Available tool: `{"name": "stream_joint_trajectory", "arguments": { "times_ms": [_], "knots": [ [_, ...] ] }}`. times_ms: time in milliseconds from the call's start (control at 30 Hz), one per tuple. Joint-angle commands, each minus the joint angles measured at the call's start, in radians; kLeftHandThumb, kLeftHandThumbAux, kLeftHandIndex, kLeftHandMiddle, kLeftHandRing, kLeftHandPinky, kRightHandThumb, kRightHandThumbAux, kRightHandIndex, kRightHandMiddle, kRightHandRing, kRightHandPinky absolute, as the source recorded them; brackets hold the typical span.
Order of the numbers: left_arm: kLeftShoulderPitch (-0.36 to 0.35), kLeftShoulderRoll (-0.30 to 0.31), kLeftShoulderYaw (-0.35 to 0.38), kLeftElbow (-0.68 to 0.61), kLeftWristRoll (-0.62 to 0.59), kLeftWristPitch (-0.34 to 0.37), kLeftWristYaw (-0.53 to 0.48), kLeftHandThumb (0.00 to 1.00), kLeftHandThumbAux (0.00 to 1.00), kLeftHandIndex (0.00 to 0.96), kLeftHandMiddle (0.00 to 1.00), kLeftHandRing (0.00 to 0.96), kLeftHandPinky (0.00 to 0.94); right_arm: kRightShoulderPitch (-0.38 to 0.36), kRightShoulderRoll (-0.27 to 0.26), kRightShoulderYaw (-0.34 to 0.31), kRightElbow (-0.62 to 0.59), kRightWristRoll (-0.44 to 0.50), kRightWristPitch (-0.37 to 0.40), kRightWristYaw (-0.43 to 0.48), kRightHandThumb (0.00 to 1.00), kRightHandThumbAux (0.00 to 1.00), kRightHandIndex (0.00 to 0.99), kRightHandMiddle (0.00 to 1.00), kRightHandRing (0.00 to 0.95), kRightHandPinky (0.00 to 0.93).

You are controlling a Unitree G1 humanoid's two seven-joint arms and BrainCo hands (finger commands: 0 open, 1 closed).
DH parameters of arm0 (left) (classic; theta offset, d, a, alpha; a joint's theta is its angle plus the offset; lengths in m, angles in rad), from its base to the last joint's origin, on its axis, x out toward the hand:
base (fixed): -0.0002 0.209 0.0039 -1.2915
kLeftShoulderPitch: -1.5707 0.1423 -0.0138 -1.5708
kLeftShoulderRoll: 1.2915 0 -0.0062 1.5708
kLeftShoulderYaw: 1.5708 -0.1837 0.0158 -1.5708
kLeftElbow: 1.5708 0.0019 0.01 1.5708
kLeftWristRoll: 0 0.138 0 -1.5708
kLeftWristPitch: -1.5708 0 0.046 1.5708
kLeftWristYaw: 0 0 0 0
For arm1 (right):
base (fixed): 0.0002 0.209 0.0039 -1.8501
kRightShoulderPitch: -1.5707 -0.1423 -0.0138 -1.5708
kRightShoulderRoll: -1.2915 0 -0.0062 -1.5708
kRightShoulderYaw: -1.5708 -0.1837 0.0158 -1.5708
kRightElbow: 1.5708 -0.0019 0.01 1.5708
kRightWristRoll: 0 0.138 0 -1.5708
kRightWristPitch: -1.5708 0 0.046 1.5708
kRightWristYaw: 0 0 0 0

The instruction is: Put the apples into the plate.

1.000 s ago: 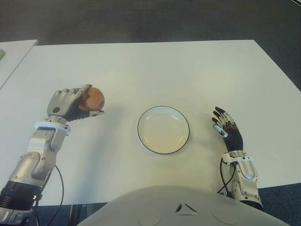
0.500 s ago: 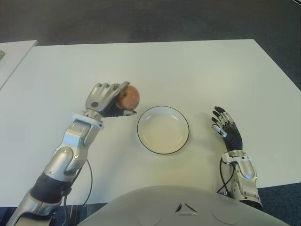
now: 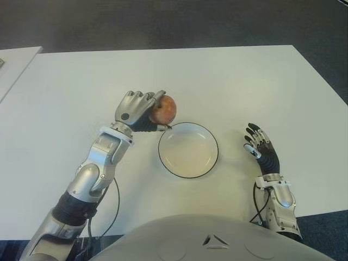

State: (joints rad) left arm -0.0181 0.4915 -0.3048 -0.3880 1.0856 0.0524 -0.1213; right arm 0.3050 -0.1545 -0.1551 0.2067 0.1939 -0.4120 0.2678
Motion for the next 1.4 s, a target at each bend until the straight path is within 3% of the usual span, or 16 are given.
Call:
{"name": "stream_joint_trajectory", "arguments": {
  "times_ms": [33, 600, 900, 1233, 1400],
  "knots": [
    [-0.027, -0.042, -0.033, 0.024, 0.031, 0.004, -0.006, 0.751, 0.692, 0.444, 0.862, 0.835, 0.807, 0.048, 0.037, 0.025, 0.064, -0.018, 0.039, -0.009, 0.183, 0.610, 0.125, 0.045, 0.000, 0.004],
    [-0.094, -0.173, -0.136, 0.147, 0.056, 0.017, -0.001, 0.746, 0.693, 0.444, 0.828, 0.814, 0.773, 0.060, 0.050, 0.053, 0.047, -0.031, 0.056, -0.031, 0.212, 0.592, 0.125, 0.061, 0.000, 0.003],
    [-0.094, -0.199, -0.170, 0.166, 0.055, 0.031, -0.035, 0.749, 0.692, 0.445, 0.837, 0.821, 0.800, 0.060, 0.062, 0.055, 0.046, -0.024, 0.056, -0.033, 0.226, 0.584, 0.138, 0.074, 0.013, 0.019],
    [-0.088, -0.232, -0.212, 0.300, 0.051, 0.024, 0.048, 0.748, 0.693, 0.445, 0.827, 0.805, 0.766, 0.055, 0.066, 0.054, 0.056, -0.029, 0.043, -0.037, 0.230, 0.584, 0.136, 0.066, 0.014, 0.033],
    [-0.089, -0.227, -0.224, 0.307, 0.059, 0.034, 0.034, 0.748, 0.693, 0.445, 0.820, 0.797, 0.771, 0.055, 0.066, 0.055, 0.056, -0.037, 0.041, -0.042, 0.222, 0.586, 0.135, 0.069, 0.020, 0.043]
  ]
}}
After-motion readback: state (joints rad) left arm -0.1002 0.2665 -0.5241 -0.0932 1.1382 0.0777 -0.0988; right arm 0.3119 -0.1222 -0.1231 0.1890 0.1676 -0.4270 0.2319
